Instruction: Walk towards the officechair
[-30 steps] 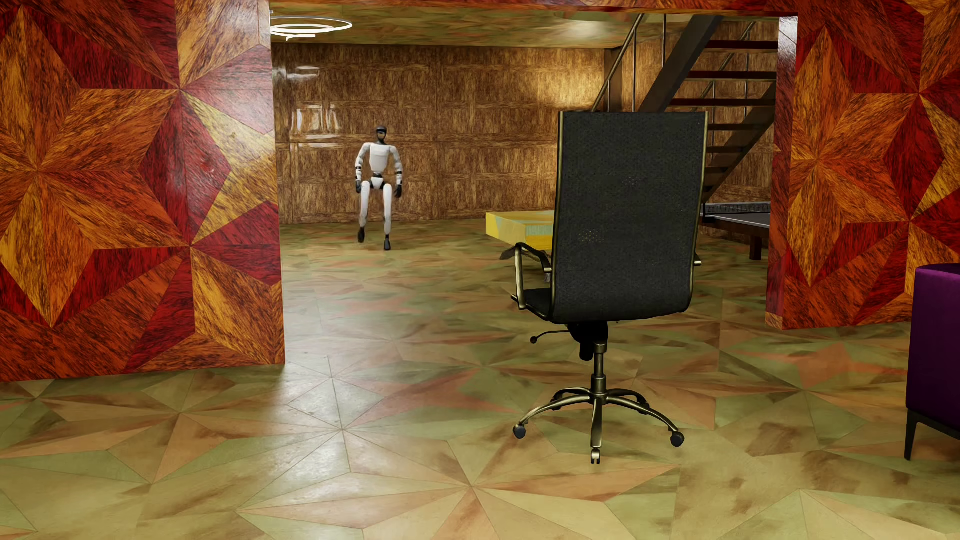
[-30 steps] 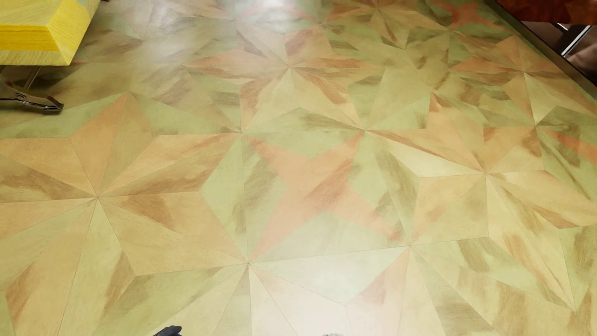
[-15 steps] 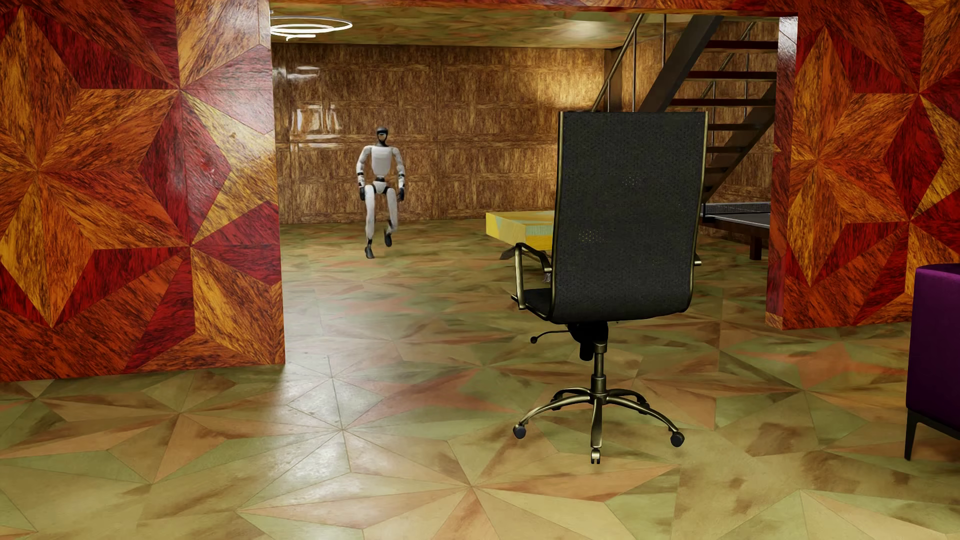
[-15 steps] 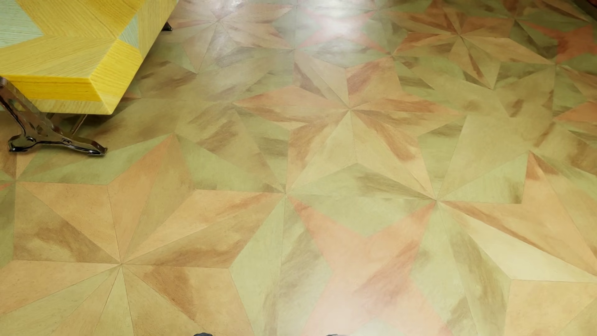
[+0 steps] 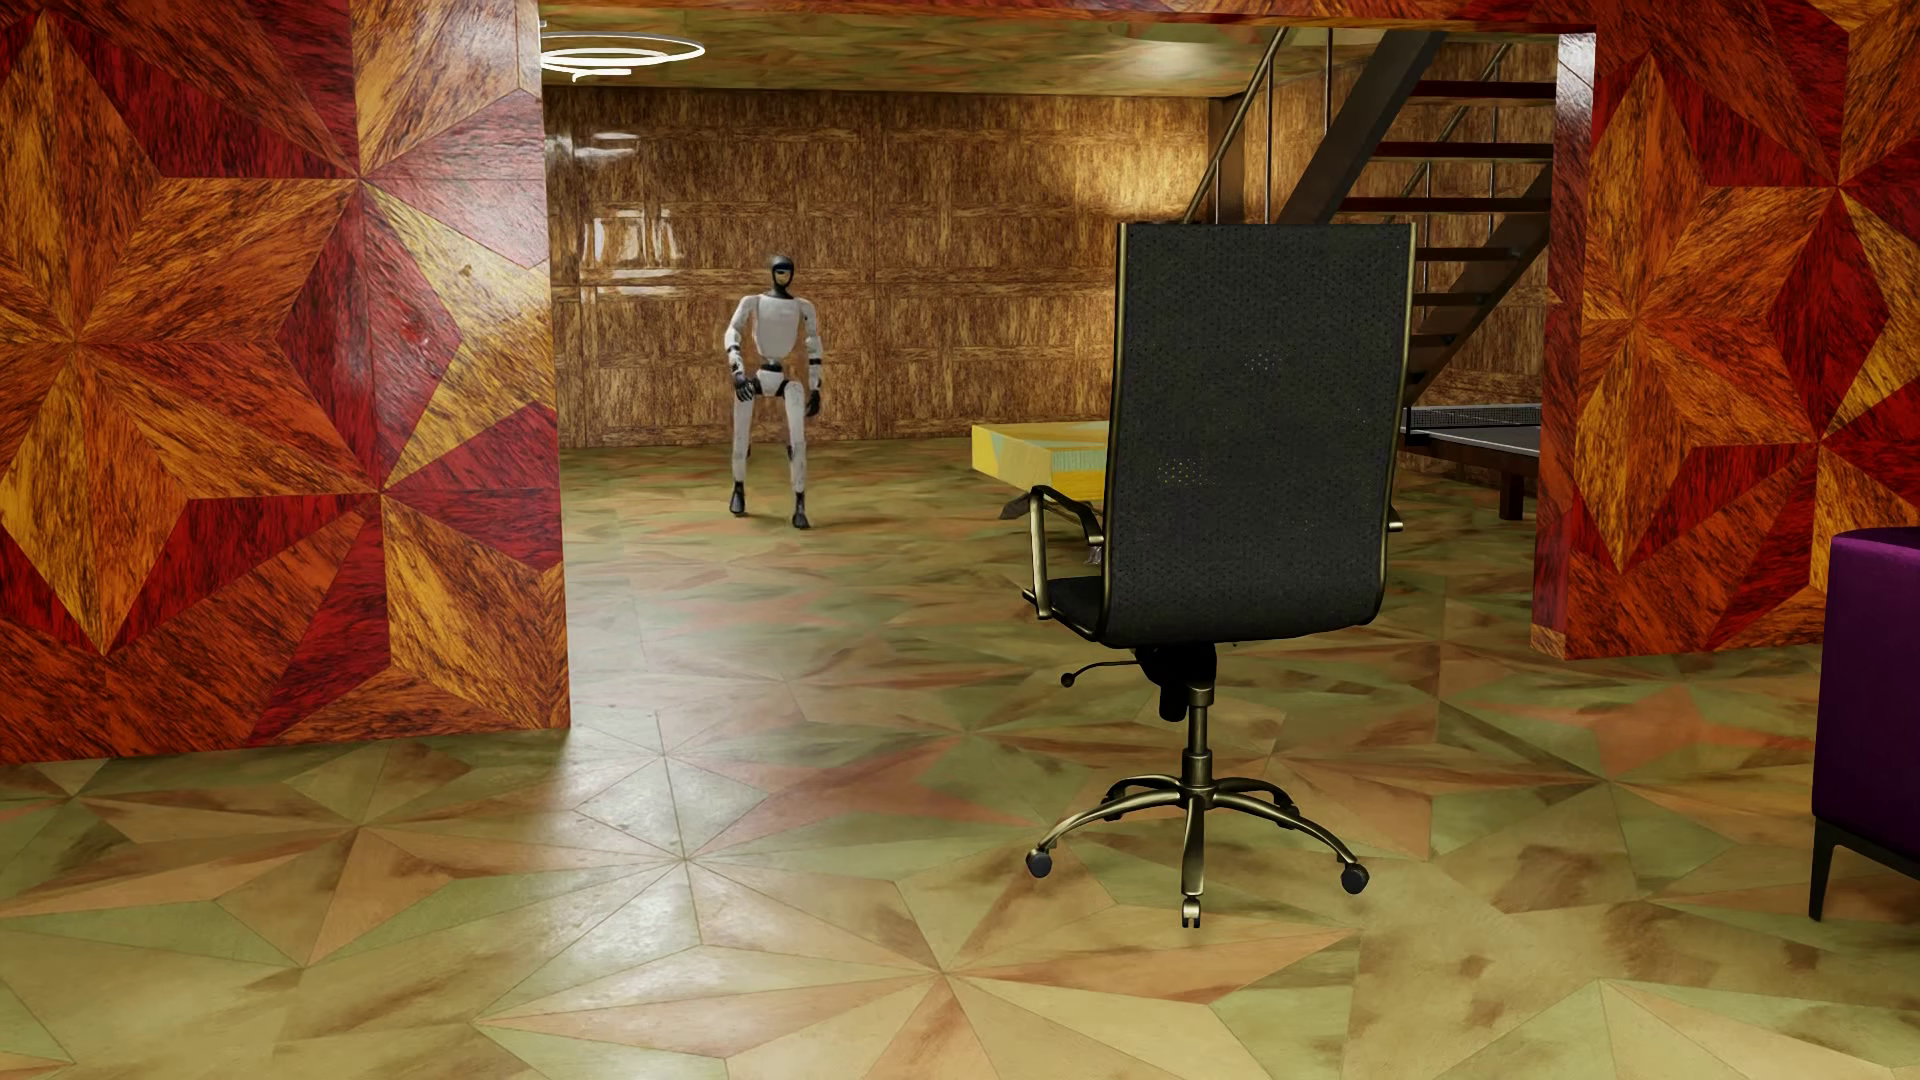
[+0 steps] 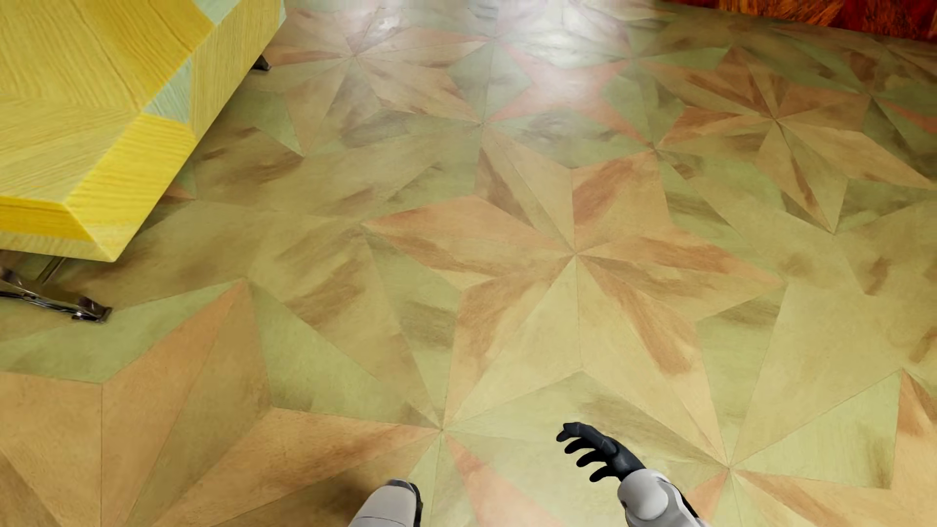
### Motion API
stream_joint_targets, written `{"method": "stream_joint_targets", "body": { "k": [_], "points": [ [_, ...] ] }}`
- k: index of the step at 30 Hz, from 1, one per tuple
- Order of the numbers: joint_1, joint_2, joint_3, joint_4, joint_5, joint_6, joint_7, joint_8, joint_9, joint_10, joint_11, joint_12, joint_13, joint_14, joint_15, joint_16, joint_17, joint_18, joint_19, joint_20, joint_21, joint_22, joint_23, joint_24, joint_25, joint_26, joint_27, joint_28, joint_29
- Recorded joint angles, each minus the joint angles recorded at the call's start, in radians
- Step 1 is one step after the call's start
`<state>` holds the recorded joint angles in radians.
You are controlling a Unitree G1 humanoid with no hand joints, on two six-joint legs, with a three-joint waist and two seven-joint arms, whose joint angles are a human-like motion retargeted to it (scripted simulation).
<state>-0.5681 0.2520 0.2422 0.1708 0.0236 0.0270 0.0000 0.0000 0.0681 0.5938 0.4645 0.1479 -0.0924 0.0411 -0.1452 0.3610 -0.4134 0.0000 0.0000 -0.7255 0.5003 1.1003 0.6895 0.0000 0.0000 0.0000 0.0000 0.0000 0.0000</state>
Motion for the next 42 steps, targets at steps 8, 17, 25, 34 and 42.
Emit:
{"method": "stream_joint_targets", "body": {
  "k": [8,17,25,34,42],
  "points": [
    [0.459,-0.582,-0.309,-0.11,-0.029,-0.023,0.0,0.0,0.057,-0.006,0.898,-0.16,0.308,-0.13,0.387,0.066,0.016,0.0,0.0,0.171,0.241,-0.201,0.073,0.0,0.0,0.0,0.0,0.0,0.0],
    [0.814,-0.659,-0.441,-0.111,0.029,-0.016,0.0,0.0,0.013,-0.04,-0.123,-0.288,0.399,-0.289,0.143,0.085,0.044,0.0,0.0,0.333,0.251,-0.375,0.103,0.0,0.0,0.0,0.0,0.0,0.0],
    [0.316,-0.438,-0.264,0.021,0.128,0.033,0.0,0.0,0.013,0.876,0.032,-0.077,0.182,-0.139,0.213,0.001,-0.019,0.0,0.0,0.067,0.095,-0.086,0.071,0.0,0.0,0.0,0.0,0.0,0.0],
    [0.076,-0.044,-0.027,-0.034,0.044,-0.023,0.0,0.0,-0.028,-0.402,-0.033,0.115,0.008,0.12,-0.147,0.039,-0.134,0.0,0.0,0.067,-0.119,-0.06,-0.091,0.0,0.0,0.0,0.0,0.0,0.0],
    [0.208,-0.387,-0.141,-0.116,-0.032,-0.037,0.0,0.0,0.003,0.146,0.856,0.011,0.236,-0.158,0.456,0.022,0.007,0.0,0.0,0.131,0.091,-0.128,0.092,0.0,0.0,0.0,0.0,0.0,0.0]
  ]
}}
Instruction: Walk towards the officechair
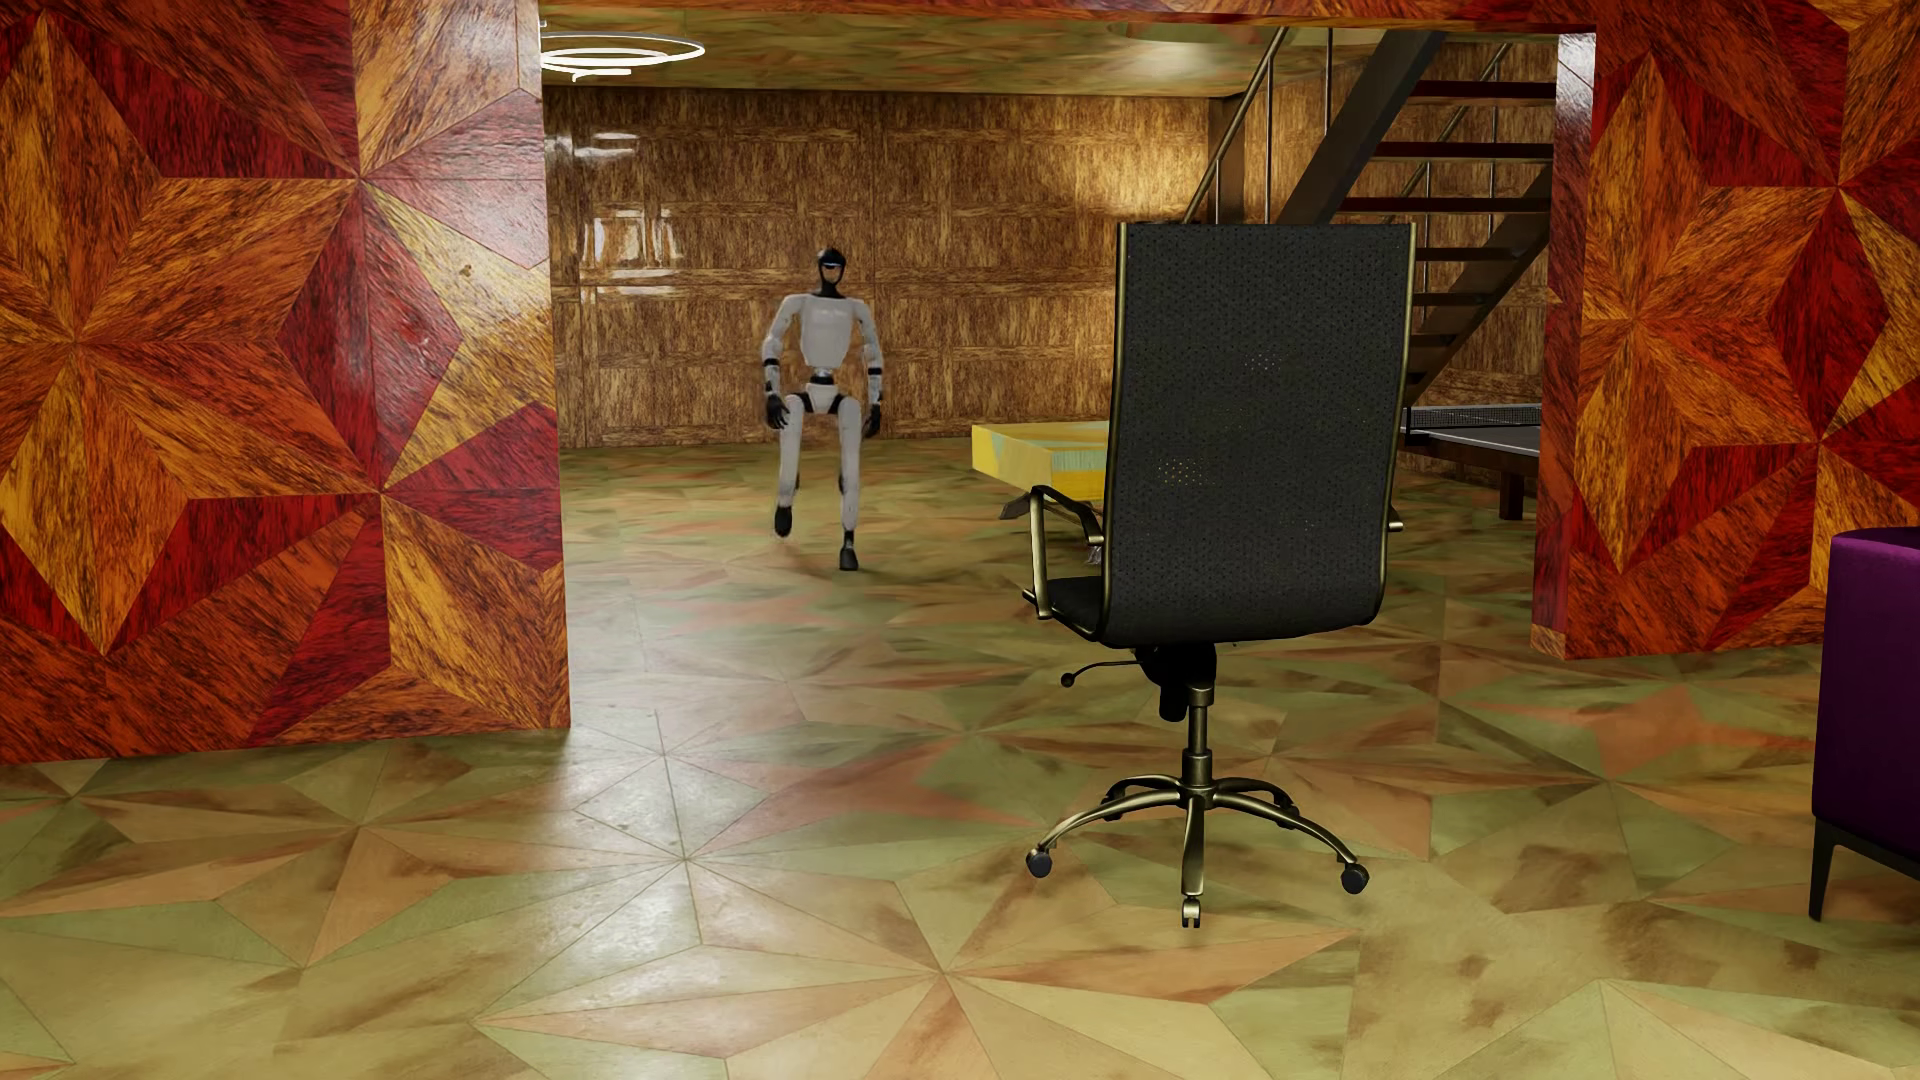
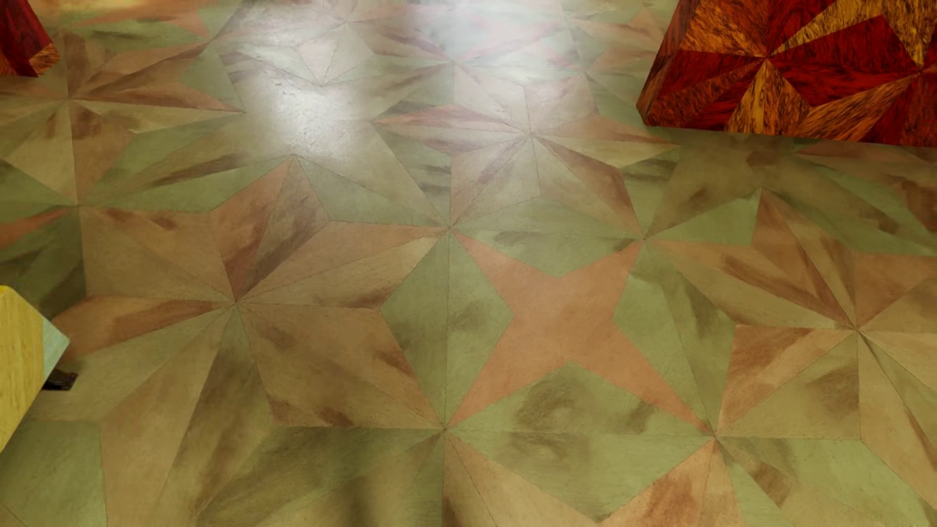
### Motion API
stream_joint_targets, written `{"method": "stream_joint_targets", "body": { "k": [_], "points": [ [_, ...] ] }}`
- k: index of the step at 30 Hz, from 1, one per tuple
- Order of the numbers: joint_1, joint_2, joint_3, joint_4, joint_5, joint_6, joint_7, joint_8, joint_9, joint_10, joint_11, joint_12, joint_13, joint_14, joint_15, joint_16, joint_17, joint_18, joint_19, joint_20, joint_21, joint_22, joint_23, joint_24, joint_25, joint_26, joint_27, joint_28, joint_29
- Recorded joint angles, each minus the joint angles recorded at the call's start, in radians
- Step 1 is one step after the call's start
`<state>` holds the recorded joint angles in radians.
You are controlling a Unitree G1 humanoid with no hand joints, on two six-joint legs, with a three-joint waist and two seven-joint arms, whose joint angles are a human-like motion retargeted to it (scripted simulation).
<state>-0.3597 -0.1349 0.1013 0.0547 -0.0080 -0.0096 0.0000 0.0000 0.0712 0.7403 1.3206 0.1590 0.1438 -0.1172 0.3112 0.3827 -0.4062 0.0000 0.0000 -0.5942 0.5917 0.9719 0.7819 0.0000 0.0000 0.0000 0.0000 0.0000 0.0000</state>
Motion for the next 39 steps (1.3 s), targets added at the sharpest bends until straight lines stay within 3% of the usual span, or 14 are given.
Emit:
{"method": "stream_joint_targets", "body": {
  "k": [3,7,9,11,12,14,15,16,20,26,31,32,35,39],
  "points": [
    [0.211,-0.228,-0.158,0.0,0.027,0.033,0.0,0.0,0.015,-0.1,0.002,-0.07,0.131,-0.033,-0.001,0.034,0.018,0.0,0.0,0.09,0.054,-0.124,-0.037,0.0,0.0,0.0,0.0,0.0,0.0],
    [0.435,-0.321,-0.279,0.023,0.023,0.043,0.0,0.0,0.024,-0.155,-0.655,-0.178,0.253,-0.105,0.114,0.076,0.03,0.0,0.0,0.196,0.102,-0.244,-0.066,0.0,0.0,0.0,0.0,0.0,0.0],
    [0.538,-0.285,-0.281,0.013,0.017,0.029,0.0,0.0,0.013,-0.177,-0.83,-0.22,0.253,-0.145,-0.291,0.077,0.043,0.0,0.0,0.228,0.136,-0.256,-0.026,0.0,0.0,0.0,0.0,0.0,0.0],
    [0.613,-0.26,-0.296,0.025,0.011,0.024,0.0,0.0,0.009,-0.174,-1.152,-0.23,0.233,-0.146,-0.3,0.067,0.047,0.0,0.0,0.24,0.158,-0.255,0.002,0.0,0.0,0.0,0.0,0.0,0.0],
    [0.604,-0.309,-0.297,0.043,0.023,0.031,0.0,0.0,0.0,-0.138,-0.892,-0.225,0.216,-0.121,-0.317,0.06,0.041,0.0,0.0,0.237,0.156,-0.256,-0.003,0.0,0.0,0.0,0.0,0.0,0.0],
    [0.551,-0.368,-0.282,0.092,0.073,0.073,0.0,0.0,0.003,0.003,-0.854,-0.19,0.162,0.028,0.006,0.027,0.032,0.0,0.0,0.214,0.135,-0.219,-0.001,0.0,0.0,0.0,0.0,0.0,0.0],
    [0.478,-0.377,-0.259,0.116,0.086,0.089,0.0,0.0,0.006,0.148,-0.798,-0.182,0.094,0.127,0.054,0.005,0.036,0.0,0.0,0.174,0.12,-0.139,0.06,0.0,0.0,0.0,0.0,0.0,0.0],
    [0.393,-0.332,-0.252,0.145,0.11,0.102,0.0,0.0,0.013,0.328,-0.77,-0.158,0.042,0.181,0.015,-0.01,0.025,0.0,0.0,0.113,0.11,-0.07,0.072,0.0,0.0,0.0,0.0,0.0,0.0],
    [0.092,-0.088,-0.088,0.155,0.143,0.083,0.0,0.0,0.021,0.79,-0.801,-0.062,-0.103,-0.066,-0.206,-0.032,-0.024,0.0,0.0,0.012,-0.073,0.039,-0.003,0.0,0.0,0.0,0.0,0.0,0.0],
    [-0.134,0.237,0.026,0.137,0.136,0.059,0.0,0.0,0.001,0.19,-0.869,0.104,-0.202,-0.001,-0.512,0.007,-0.134,0.0,0.0,-0.002,-0.224,0.041,-0.283,0.0,0.0,0.0,0.0,0.0,0.0],
    [-0.119,0.304,0.032,0.171,0.096,0.056,0.0,0.0,-0.05,-0.591,-0.871,0.081,-0.202,0.191,-0.545,-0.004,-0.093,0.0,0.0,-0.057,-0.173,0.11,-0.235,0.0,0.0,0.0,0.0,0.0,0.0],
    [-0.143,0.33,0.027,0.18,0.086,0.063,0.0,0.0,-0.053,-0.295,-0.866,0.071,-0.174,0.147,-0.536,-0.007,-0.075,0.0,0.0,-0.057,-0.148,0.104,-0.197,0.0,0.0,0.0,0.0,0.0,0.0],
    [-0.191,0.342,0.003,0.173,0.014,0.041,0.0,0.0,-0.051,-0.087,-0.75,0.022,-0.07,0.203,-0.378,-0.027,0.007,0.0,0.0,-0.028,-0.082,0.106,0.03,0.0,0.0,0.0,0.0,0.0,0.0],
    [-0.06,0.056,-0.063,0.139,-0.024,0.021,0.0,0.0,-0.038,-0.029,-0.225,-0.049,0.087,0.061,-0.133,0.019,0.065,0.0,0.0,0.132,0.098,0.006,0.145,0.0,0.0,0.0,0.0,0.0,0.0]
  ]
}}
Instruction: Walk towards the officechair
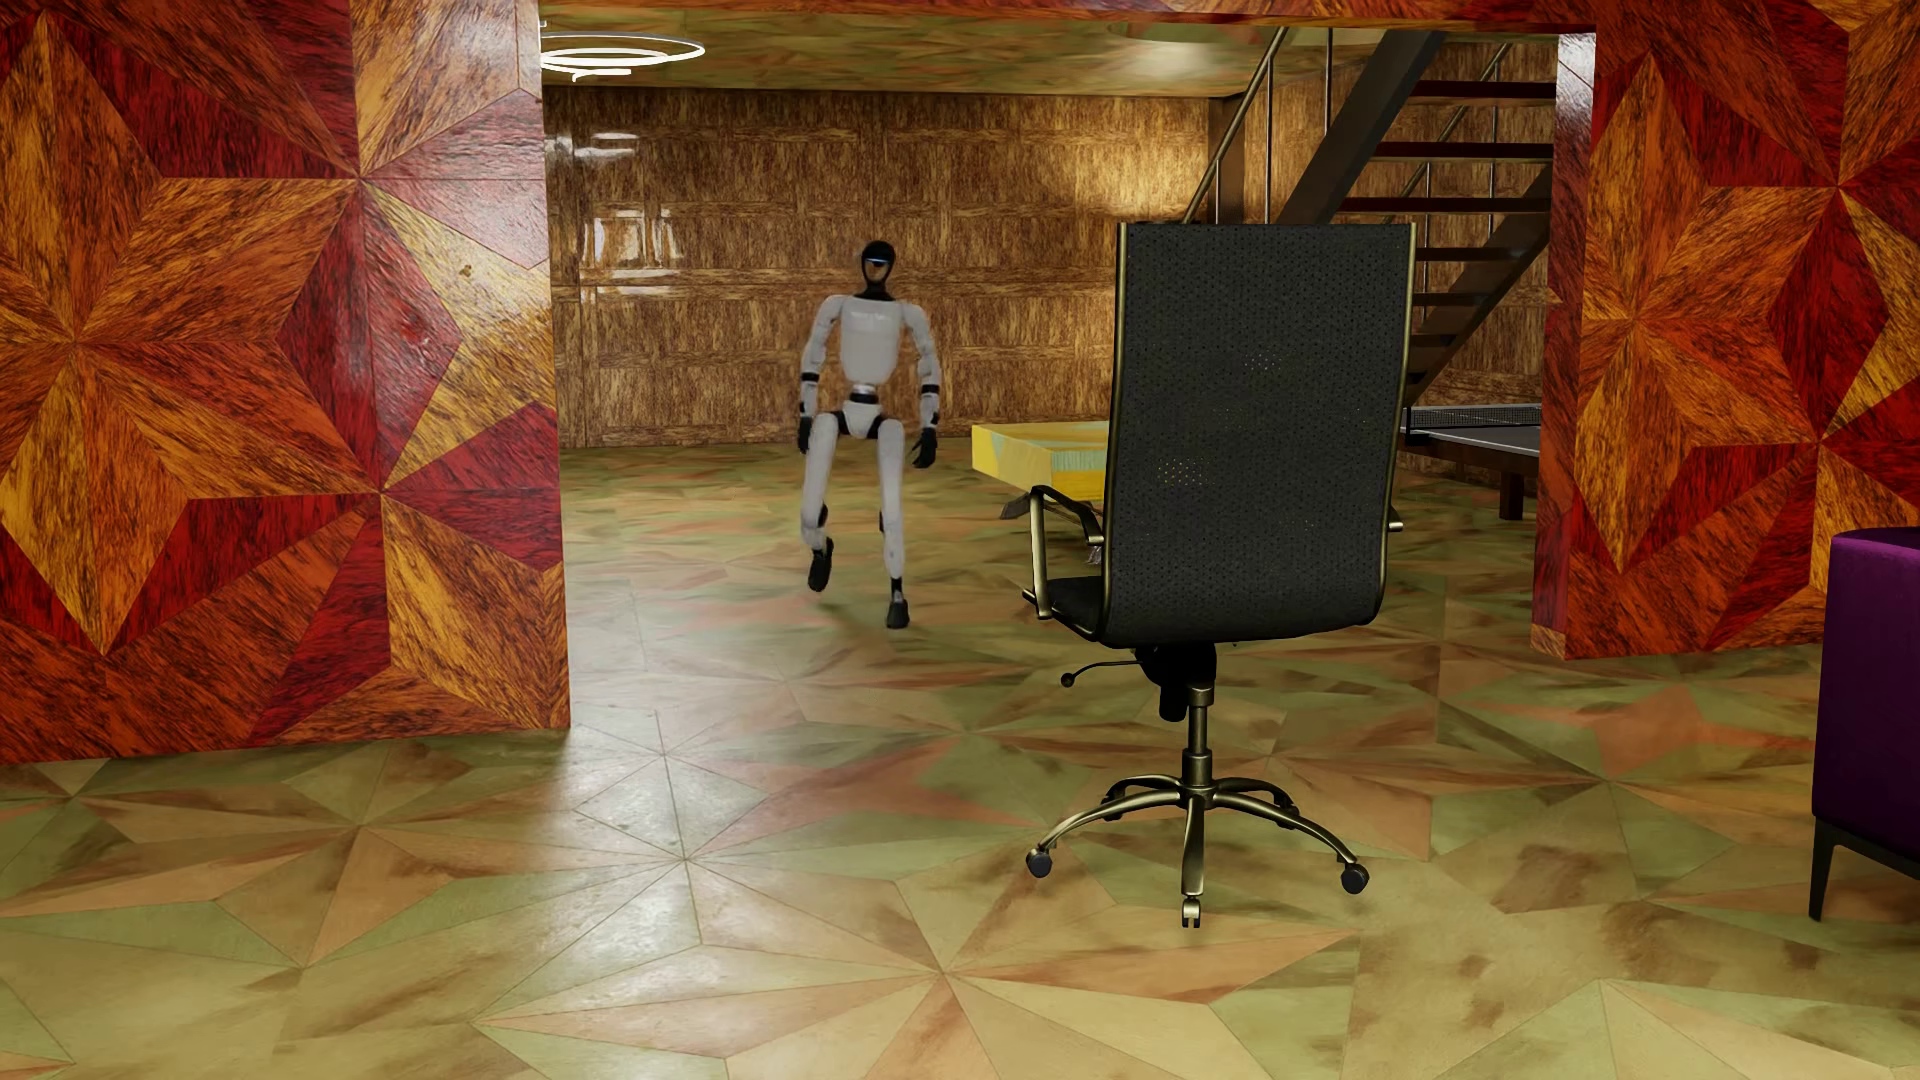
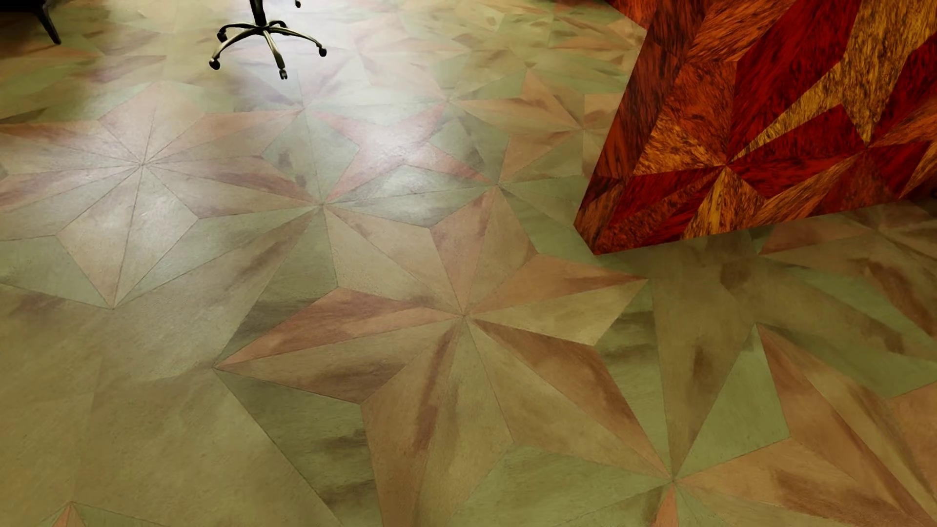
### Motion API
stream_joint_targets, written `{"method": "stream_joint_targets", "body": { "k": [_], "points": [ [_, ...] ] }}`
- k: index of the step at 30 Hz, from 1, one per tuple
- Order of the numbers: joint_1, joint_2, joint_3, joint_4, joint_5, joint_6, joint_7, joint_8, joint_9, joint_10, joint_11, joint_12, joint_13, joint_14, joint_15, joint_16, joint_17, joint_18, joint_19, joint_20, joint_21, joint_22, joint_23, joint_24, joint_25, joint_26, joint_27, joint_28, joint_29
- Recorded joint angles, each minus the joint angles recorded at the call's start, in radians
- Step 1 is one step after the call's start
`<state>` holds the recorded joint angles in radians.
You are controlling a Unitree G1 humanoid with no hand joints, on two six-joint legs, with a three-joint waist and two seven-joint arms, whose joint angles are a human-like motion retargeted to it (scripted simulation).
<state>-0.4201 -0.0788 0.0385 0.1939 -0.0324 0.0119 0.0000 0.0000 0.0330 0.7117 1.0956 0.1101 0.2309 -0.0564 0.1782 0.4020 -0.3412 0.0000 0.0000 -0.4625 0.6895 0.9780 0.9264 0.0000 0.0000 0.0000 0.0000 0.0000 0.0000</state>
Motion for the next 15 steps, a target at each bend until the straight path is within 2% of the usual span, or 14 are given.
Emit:
{"method": "stream_joint_targets", "body": {
  "k": [2,4,5,6,7,8,10,11,15],
  "points": [
    [0.086,-0.095,-0.096,-0.013,0.007,0.01,0.0,0.0,0.007,-0.052,0.011,-0.019,0.071,-0.017,0.093,0.045,-0.037,0.0,0.0,0.081,0.065,-0.06,-0.129,0.0,0.0,0.0,0.0,0.0,0.0],
    [0.182,-0.137,-0.149,-0.024,0.014,0.013,0.0,0.0,0.019,-0.102,-0.172,-0.055,0.142,-0.036,0.12,0.095,-0.061,0.0,0.0,0.123,0.056,-0.107,-0.257,0.0,0.0,0.0,0.0,0.0,0.0],
    [0.16,-0.143,-0.165,-0.019,0.026,0.025,0.0,0.0,0.022,-0.065,-0.297,-0.077,0.16,-0.045,0.093,0.109,-0.064,0.0,0.0,0.152,0.05,-0.12,-0.291,0.0,0.0,0.0,0.0,0.0,0.0],
    [0.259,-0.111,-0.164,-0.038,0.02,0.003,0.0,0.0,0.038,-0.112,-0.425,-0.088,0.185,-0.046,0.066,0.142,-0.064,0.0,0.0,0.148,0.045,-0.163,-0.343,0.0,0.0,0.0,0.0,0.0,0.0],
    [0.22,-0.132,-0.189,-0.026,0.048,0.02,0.0,0.0,0.026,-0.094,-0.532,-0.121,0.173,-0.052,0.035,0.151,-0.058,0.0,0.0,0.164,0.043,-0.151,-0.336,0.0,0.0,0.0,0.0,0.0,0.0],
    [0.25,-0.114,-0.198,-0.036,0.049,0.015,0.0,0.0,0.036,-0.099,-0.607,-0.151,0.16,-0.062,-0.044,0.154,-0.037,0.0,0.0,0.176,0.035,-0.128,-0.311,0.0,0.0,0.0,0.0,0.0,0.0],
    [0.286,-0.115,-0.19,-0.06,0.05,0.011,0.0,0.0,0.036,-0.125,-0.674,-0.209,0.128,-0.087,-0.209,0.144,-0.032,0.0,0.0,0.186,0.032,-0.102,-0.308,0.0,0.0,0.0,0.0,0.0,0.0],
    [0.278,-0.123,-0.181,-0.057,0.051,0.007,0.0,0.0,0.04,-0.096,-0.679,-0.227,0.106,-0.097,-0.231,0.136,-0.036,0.0,0.0,0.18,0.04,-0.109,-0.306,0.0,0.0,0.0,0.0,0.0,0.0],
    [0.33,-0.152,-0.143,-0.07,0.037,-0.015,0.0,0.0,0.041,-0.109,-0.662,-0.219,0.029,-0.11,-0.076,0.108,-0.082,0.0,0.0,0.09,0.057,-0.182,-0.308,0.0,0.0,0.0,0.0,0.0,0.0]
  ]
}}
